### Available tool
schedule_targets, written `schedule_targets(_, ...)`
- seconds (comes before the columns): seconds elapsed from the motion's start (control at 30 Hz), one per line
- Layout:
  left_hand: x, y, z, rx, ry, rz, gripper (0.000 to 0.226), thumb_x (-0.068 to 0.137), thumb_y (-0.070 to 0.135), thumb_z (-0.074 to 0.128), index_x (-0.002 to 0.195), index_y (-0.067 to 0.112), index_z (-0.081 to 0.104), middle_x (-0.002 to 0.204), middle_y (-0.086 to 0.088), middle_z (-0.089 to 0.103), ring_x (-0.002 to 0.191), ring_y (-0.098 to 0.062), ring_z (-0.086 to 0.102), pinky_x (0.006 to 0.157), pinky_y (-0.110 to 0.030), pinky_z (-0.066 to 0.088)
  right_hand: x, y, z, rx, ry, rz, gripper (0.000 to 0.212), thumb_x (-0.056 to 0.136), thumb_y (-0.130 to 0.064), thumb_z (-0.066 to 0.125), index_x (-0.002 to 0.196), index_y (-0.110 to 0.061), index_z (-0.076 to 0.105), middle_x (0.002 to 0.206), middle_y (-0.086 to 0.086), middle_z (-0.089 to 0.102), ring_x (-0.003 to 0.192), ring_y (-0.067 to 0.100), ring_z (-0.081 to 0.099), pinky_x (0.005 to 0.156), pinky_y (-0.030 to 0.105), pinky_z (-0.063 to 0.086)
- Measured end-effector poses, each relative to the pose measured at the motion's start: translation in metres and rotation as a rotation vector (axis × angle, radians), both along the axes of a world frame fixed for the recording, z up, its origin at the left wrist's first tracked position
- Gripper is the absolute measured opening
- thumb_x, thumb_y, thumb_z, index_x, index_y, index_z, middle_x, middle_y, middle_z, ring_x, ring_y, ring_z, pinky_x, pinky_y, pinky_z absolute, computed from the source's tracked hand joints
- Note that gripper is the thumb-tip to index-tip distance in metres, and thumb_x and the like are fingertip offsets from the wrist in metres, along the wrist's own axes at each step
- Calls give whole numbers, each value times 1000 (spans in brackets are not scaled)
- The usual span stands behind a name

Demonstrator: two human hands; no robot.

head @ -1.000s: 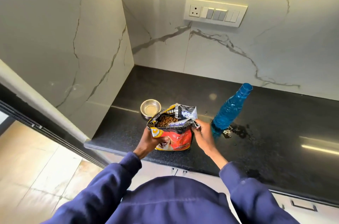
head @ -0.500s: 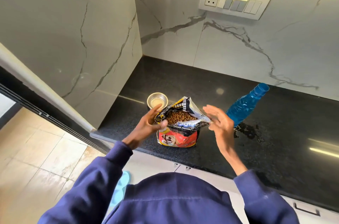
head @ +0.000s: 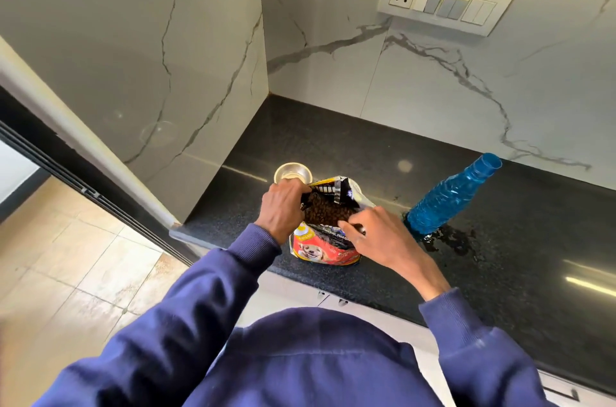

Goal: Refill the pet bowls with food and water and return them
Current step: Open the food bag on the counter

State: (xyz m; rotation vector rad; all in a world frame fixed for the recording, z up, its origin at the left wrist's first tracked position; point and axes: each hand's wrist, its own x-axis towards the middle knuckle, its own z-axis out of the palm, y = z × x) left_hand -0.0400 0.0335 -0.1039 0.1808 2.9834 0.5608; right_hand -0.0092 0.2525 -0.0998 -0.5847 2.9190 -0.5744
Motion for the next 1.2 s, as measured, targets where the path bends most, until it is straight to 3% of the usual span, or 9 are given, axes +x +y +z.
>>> schedule_targets(0.13,4,7,-2,59,72,30,31,97,8,52,127,5,63,118,-14,67,105,-31,61,90,-41,49,11,10,5,-54,-157,-47,43,99,-43,55,81,-10,77,95,22,76,97,32,74,89,43,58)
schedule_targets(0.23,5,12,0,113,110,20,32,95,3,52,123,4,67,109,-15,70,98,-31,64,84,-39,51,7,4,12,-86,-267,-70,43,102,-41,55,78,-10,74,70,6,72,63,21,70,61,39,55)
schedule_targets(0.3,1,12,3,169,89,10,36,89,-5,53,117,5,73,104,-15,75,96,-32,67,85,-43,54,-1,-6,18,-70,-421,-48,54,103,-45,52,56,-18,50,51,-5,44,44,13,41,49,32,30)
schedule_targets(0.47,-7,9,6,262,-44,51,47,83,0,73,126,18,74,126,-6,74,122,-23,65,103,-37,53,-15,-35,13,-93,-630,-42,48,102,-40,56,61,-18,43,61,2,37,59,19,36,60,35,21)
schedule_targets(0.6,-7,7,3,197,1,58,45,84,4,74,123,26,76,123,-2,75,114,-24,70,95,-37,58,-17,-33,5,-294,-773,-78,32,102,-28,60,92,1,69,95,17,73,87,26,64,82,41,47)
schedule_targets(0.83,-8,14,4,63,77,39,43,89,9,68,127,29,73,116,-6,75,109,-31,66,86,-45,57,-39,-42,-6,-216,-43,49,36,88,7,62,118,-7,73,124,9,70,115,20,62,102,28,47)
schedule_targets(0.97,-12,10,5,89,58,11,51,88,0,61,127,29,73,119,-7,75,110,-32,68,89,-47,58,-41,-36,-13,110,14,225,29,93,6,58,117,-4,68,126,11,65,124,25,55,100,32,44)
schedule_targets(1.1,-10,9,6,38,69,-6,46,89,2,63,125,28,74,120,-6,70,111,-30,66,87,-47,58,-37,-19,-8,181,89,141,33,89,16,54,114,-1,66,110,13,67,86,20,61,61,21,38)
schedule_targets(1.2,-10,14,8,-29,94,-72,24,93,10,68,113,19,76,121,-6,61,114,-27,62,83,-47,60,-35,-12,-2,156,137,89,42,90,18,51,124,-1,68,121,15,70,98,21,72,80,24,58)
